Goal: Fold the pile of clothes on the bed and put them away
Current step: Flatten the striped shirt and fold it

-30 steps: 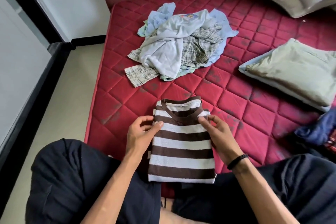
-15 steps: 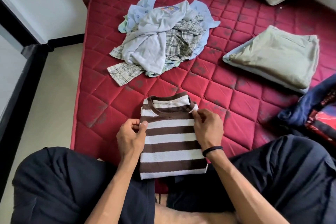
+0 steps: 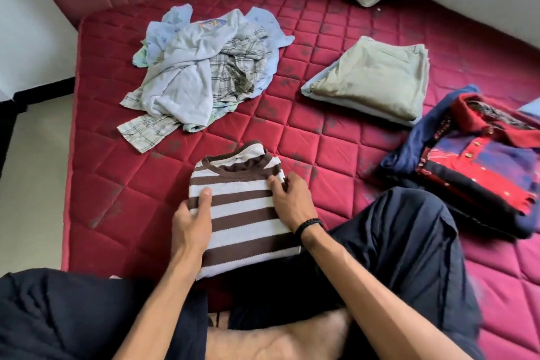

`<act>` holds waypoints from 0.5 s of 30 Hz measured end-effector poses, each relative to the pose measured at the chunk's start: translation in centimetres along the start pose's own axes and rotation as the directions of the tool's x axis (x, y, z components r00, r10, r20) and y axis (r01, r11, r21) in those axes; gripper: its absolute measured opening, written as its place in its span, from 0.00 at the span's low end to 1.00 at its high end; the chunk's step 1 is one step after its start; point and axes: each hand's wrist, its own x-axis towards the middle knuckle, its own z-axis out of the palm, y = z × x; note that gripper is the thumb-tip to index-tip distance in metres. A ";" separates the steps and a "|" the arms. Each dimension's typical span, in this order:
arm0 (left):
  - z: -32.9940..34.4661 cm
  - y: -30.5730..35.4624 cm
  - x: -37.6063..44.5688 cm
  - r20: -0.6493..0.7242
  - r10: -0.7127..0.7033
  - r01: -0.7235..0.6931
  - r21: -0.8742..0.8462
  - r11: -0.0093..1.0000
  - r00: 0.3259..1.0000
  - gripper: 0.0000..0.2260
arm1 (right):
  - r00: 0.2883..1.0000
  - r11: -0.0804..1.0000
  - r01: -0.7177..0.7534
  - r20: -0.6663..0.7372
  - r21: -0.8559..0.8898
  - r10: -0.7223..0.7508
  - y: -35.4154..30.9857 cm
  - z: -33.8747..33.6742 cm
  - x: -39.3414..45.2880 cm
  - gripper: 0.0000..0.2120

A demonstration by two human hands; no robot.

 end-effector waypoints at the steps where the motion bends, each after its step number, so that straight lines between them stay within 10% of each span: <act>1: 0.7 1.0 -0.2 -0.008 0.042 -0.042 0.005 0.999 0.999 0.19 | 0.999 0.999 0.034 -0.036 -0.015 -0.034 -0.3 -1.0 0.3 0.14; 7: 10.2 9.1 -0.6 0.163 0.369 -0.385 0.082 0.919 0.915 0.19 | 0.932 0.989 0.119 -0.332 -0.091 -0.143 -0.8 -12.9 3.1 0.10; 15: 30.0 21.2 -7.5 0.425 0.617 -0.661 -0.055 0.748 0.663 0.22 | 0.674 0.986 0.043 -0.724 -0.161 -0.147 2.8 -33.5 5.1 0.15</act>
